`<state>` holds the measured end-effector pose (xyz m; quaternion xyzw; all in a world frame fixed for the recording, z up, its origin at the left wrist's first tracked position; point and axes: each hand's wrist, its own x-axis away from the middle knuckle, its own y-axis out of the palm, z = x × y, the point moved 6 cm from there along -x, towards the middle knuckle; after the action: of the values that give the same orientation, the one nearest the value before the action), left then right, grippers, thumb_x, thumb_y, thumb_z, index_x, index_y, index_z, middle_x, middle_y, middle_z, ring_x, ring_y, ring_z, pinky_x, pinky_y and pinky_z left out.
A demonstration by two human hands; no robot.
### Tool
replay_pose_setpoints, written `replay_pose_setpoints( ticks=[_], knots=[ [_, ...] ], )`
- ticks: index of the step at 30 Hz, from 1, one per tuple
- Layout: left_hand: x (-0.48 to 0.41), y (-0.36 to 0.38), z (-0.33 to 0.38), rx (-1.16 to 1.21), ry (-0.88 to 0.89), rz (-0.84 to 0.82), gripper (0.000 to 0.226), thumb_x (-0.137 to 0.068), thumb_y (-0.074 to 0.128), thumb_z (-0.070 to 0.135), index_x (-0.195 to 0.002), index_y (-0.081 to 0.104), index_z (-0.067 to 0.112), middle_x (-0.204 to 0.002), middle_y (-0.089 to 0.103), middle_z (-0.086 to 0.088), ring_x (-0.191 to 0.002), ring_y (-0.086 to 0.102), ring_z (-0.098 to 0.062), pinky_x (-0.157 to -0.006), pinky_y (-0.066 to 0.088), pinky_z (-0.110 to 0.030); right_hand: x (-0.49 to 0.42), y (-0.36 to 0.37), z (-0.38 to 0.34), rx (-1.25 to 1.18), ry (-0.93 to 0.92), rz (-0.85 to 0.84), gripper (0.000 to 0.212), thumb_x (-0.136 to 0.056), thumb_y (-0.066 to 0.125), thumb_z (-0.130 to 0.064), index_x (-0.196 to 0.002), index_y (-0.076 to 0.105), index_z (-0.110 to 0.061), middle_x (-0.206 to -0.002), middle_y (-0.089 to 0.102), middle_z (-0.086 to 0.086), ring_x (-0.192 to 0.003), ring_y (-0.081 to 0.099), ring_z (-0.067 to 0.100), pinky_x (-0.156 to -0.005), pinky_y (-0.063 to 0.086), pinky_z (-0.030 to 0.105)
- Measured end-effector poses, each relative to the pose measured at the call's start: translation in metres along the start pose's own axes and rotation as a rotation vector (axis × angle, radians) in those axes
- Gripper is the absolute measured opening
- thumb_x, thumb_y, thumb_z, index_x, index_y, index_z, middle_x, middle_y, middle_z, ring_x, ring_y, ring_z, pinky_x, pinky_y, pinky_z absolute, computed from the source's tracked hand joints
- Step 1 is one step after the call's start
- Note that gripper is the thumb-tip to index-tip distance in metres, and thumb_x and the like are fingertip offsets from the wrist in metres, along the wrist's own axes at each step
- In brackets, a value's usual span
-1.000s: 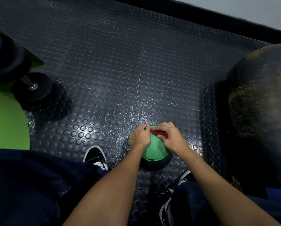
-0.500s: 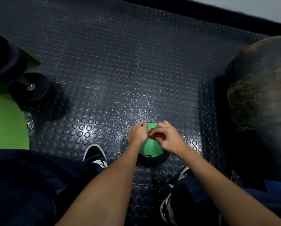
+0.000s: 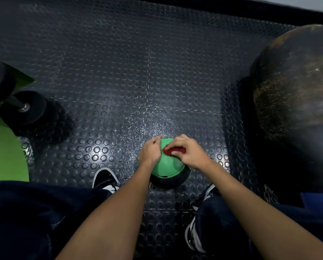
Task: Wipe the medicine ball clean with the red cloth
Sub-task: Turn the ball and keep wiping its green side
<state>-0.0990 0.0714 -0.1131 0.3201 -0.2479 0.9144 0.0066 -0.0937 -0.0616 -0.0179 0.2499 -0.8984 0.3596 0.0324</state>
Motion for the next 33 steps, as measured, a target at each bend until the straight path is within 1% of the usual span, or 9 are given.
replay_pose_setpoints(
  ticks=[4,11,14,18,21,23,25,28,33],
  knots=[
    [0.002,0.004,-0.008,0.039,-0.015,0.020,0.044,-0.099,0.028,0.056,-0.133,0.055,0.047,-0.113,0.070,-0.004,-0.107,0.065,-0.039,-0.096,0.050,-0.062,-0.014,-0.016,0.019,-0.042,0.220,0.187,0.028,-0.087,0.064,-0.011,-0.110,0.068,-0.026,-0.104,0.059,-0.008,-0.099,0.049,0.008,-0.095,0.039,0.027],
    [0.009,0.008,-0.002,-0.039,0.001,0.054,0.039,-0.104,0.031,0.051,-0.133,0.056,0.044,-0.112,0.067,0.008,-0.091,0.061,-0.017,-0.098,0.049,-0.050,0.014,-0.009,0.029,-0.012,0.335,0.280,0.026,-0.089,0.061,-0.009,-0.113,0.066,-0.017,-0.099,0.057,-0.012,-0.098,0.044,0.009,-0.083,0.032,0.020],
    [0.007,0.014,0.003,-0.086,0.027,0.038,0.037,-0.105,0.032,0.050,-0.134,0.055,0.046,-0.108,0.063,0.015,-0.095,0.059,-0.016,-0.100,0.046,-0.047,0.040,-0.011,0.035,-0.008,0.394,0.369,0.022,-0.088,0.061,-0.010,-0.109,0.067,-0.015,-0.095,0.057,-0.010,-0.097,0.050,0.014,-0.087,0.041,0.026],
    [0.000,0.014,-0.009,-0.043,0.053,0.013,0.040,-0.104,0.031,0.052,-0.137,0.055,0.044,-0.086,0.068,0.003,-0.067,0.050,-0.015,-0.078,0.049,-0.033,0.056,-0.007,0.035,0.011,0.450,0.361,0.023,-0.088,0.061,-0.007,-0.111,0.066,-0.008,-0.101,0.059,-0.003,-0.096,0.055,0.015,-0.094,0.047,0.030],
    [0.008,0.013,-0.012,-0.012,0.075,0.023,0.044,-0.103,0.030,0.055,-0.140,0.051,0.043,-0.114,0.069,0.000,-0.088,0.065,-0.025,-0.088,0.054,-0.041,0.038,-0.016,0.027,0.003,0.433,0.384,0.024,-0.089,0.059,-0.008,-0.113,0.065,-0.012,-0.104,0.061,-0.003,-0.099,0.053,0.013,-0.093,0.044,0.027],
    [0.015,0.010,-0.007,-0.029,0.076,0.036,0.049,-0.101,0.029,0.061,-0.142,0.049,0.041,-0.134,0.061,-0.001,-0.114,0.062,-0.029,-0.101,0.049,-0.054,0.017,-0.017,0.016,0.052,0.352,0.344,0.027,-0.091,0.058,-0.011,-0.117,0.063,-0.016,-0.106,0.060,-0.006,-0.104,0.048,0.012,-0.094,0.041,0.029],
    [0.020,0.009,-0.004,-0.057,0.072,0.045,0.053,-0.099,0.031,0.064,-0.143,0.048,0.039,-0.145,0.052,0.001,-0.128,0.053,-0.026,-0.109,0.040,-0.057,0.002,-0.009,0.012,0.098,0.303,0.238,0.029,-0.091,0.059,-0.014,-0.120,0.063,-0.018,-0.108,0.059,-0.007,-0.106,0.046,0.011,-0.097,0.039,0.029],
    [0.018,0.007,-0.005,-0.031,0.056,0.035,0.051,-0.099,0.035,0.064,-0.143,0.048,0.042,-0.151,0.047,0.004,-0.135,0.047,-0.026,-0.113,0.034,-0.057,0.009,-0.008,0.024,0.029,0.362,0.225,0.027,-0.090,0.060,-0.014,-0.117,0.065,-0.017,-0.101,0.057,-0.010,-0.103,0.046,0.009,-0.093,0.037,0.024],
    [0.016,0.008,-0.016,0.051,0.036,0.003,0.057,-0.094,0.031,0.071,-0.141,0.049,0.043,-0.152,0.047,0.008,-0.140,0.043,-0.024,-0.115,0.028,-0.064,0.062,-0.006,0.035,-0.045,0.378,0.337,0.025,-0.086,0.065,-0.011,-0.111,0.068,-0.013,-0.100,0.059,-0.010,-0.101,0.053,0.012,-0.098,0.042,0.029]
  ],
)
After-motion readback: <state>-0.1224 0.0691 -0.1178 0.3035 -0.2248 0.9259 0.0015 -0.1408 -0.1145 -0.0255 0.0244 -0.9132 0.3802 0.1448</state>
